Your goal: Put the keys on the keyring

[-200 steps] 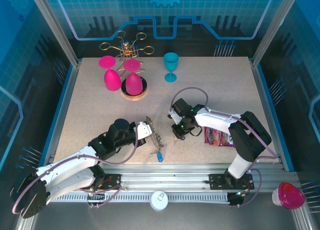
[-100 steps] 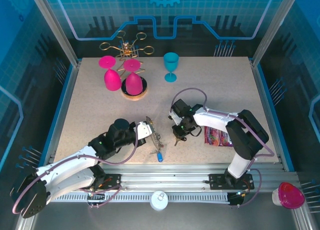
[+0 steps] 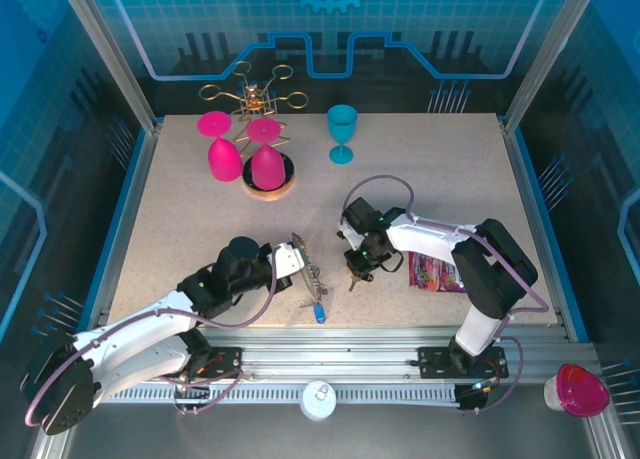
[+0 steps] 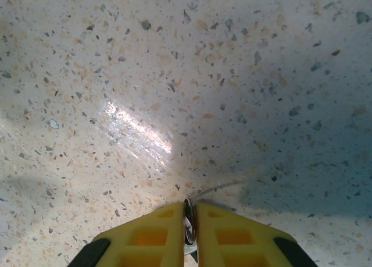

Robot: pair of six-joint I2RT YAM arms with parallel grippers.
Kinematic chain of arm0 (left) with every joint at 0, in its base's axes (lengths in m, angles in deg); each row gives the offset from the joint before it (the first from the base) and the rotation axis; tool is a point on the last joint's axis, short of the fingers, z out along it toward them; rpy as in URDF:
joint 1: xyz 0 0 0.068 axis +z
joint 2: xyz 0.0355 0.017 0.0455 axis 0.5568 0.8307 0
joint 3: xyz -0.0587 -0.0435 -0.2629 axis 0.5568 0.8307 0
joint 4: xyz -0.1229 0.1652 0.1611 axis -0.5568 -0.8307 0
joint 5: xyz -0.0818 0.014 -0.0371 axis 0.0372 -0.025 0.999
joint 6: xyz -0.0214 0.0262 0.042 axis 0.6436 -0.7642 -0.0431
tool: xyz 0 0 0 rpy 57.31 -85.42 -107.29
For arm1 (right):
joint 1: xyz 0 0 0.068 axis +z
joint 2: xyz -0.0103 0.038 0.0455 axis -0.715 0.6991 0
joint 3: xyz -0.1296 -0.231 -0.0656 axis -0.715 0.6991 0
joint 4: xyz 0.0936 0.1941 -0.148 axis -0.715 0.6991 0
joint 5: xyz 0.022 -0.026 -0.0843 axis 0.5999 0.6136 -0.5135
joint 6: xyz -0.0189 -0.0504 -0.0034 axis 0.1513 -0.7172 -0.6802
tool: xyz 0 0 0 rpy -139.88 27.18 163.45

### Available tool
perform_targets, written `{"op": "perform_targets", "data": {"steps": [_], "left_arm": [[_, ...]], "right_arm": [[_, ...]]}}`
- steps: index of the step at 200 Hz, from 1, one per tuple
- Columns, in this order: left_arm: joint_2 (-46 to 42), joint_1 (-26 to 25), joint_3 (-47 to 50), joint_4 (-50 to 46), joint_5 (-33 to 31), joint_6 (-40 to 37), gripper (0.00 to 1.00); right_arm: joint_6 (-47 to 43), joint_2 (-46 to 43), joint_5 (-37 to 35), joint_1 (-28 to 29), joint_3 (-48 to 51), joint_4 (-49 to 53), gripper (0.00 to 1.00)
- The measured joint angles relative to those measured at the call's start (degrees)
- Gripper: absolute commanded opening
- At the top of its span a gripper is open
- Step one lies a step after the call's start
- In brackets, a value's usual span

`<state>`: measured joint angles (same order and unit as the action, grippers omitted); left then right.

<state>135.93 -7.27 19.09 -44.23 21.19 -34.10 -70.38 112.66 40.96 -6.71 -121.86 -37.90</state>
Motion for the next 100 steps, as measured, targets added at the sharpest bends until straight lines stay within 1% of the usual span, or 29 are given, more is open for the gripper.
{"op": "perform_targets", "data": {"steps": [23, 48, 56, 71, 100], "left_arm": [[0.00, 0.00, 0.00, 0.00, 0.00, 0.00, 0.00], [0.00, 0.00, 0.00, 0.00, -0.02, 0.00, 0.00], [0.00, 0.00, 0.00, 0.00, 0.00, 0.00, 0.00], [0.00, 0.00, 0.00, 0.00, -0.02, 0.00, 0.00], [0.00, 0.00, 0.00, 0.00, -0.02, 0.00, 0.00]], "right_arm": [[0.00, 0.31, 0.02, 0.00, -0.26, 0.31, 0.15], [0.00, 0.90, 0.04, 0.00, -0.50, 0.35, 0.12], [-0.02, 1.09, 0.09, 0.00, -0.52, 0.33, 0.10], [-0.07, 1.22, 0.28, 0.02, -0.72, 0.39, 0.00], [0.20, 1.22, 0.46, 0.02, -0.83, 0.37, 0.00]]}}
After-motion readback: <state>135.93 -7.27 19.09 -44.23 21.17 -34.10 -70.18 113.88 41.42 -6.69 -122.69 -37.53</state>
